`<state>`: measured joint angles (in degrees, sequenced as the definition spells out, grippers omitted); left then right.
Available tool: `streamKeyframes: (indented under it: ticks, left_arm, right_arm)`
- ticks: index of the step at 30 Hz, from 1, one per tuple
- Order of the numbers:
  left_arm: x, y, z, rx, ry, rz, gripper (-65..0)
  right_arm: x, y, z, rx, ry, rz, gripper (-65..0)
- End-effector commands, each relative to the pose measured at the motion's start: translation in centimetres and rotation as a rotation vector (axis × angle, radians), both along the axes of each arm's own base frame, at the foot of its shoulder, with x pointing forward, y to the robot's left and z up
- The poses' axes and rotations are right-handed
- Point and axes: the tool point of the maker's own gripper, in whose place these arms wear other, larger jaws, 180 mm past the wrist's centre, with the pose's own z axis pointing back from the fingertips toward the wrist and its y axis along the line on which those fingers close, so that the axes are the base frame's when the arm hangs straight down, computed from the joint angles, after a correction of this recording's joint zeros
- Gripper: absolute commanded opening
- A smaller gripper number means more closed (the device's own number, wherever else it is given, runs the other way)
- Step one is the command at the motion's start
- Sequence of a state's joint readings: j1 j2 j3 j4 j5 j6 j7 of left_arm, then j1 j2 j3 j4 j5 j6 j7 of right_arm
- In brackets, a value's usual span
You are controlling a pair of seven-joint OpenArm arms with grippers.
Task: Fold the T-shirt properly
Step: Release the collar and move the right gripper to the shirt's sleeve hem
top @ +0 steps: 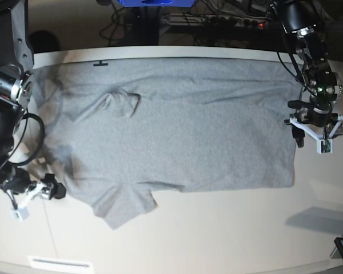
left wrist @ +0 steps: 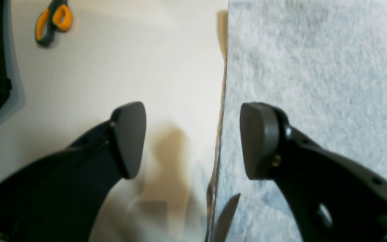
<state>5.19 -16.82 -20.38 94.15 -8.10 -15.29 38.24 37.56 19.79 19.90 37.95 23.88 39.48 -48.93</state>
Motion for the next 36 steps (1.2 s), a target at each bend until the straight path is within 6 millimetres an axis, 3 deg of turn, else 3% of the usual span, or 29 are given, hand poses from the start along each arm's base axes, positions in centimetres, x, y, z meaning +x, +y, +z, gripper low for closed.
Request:
streamKeyframes:
  ticks: [1,8,15,24,28,36]
  left_arm:
    - [0.8,0.4,1.8,0.028,-0.052,-0.01,-24.0]
    - [0.7,0.9,2.1,0.043,-0.047,-0.013,-24.0]
    - [0.8,0.9,2.3,0.05,-0.049,-0.018,-24.0]
    - [0.9,0.9,2.2,0.049,-0.049,-0.019,-24.0]
    - [0.9,0.9,2.3,0.049,-0.05,-0.019,-24.0]
    - [1.5,0.8,2.7,0.044,-0.067,-0.02,-24.0]
  right_arm:
    - [1.4,-0.5,2.2,0.009,-0.072,-0.011,-7.4]
    - [0.0,-0.2,-1.3,0.078,-0.016,-0.055,-7.4]
    - [-0.3,0.5,-1.8,0.089,0.001,-0.047,-7.5]
    - [-1.4,4.2,-3.9,0.058,0.067,0.062,-8.1]
    - [-1.7,4.5,-4.3,0.062,0.077,0.067,-8.6]
    - [-1.8,4.6,-4.4,0.063,0.079,0.068,-26.7]
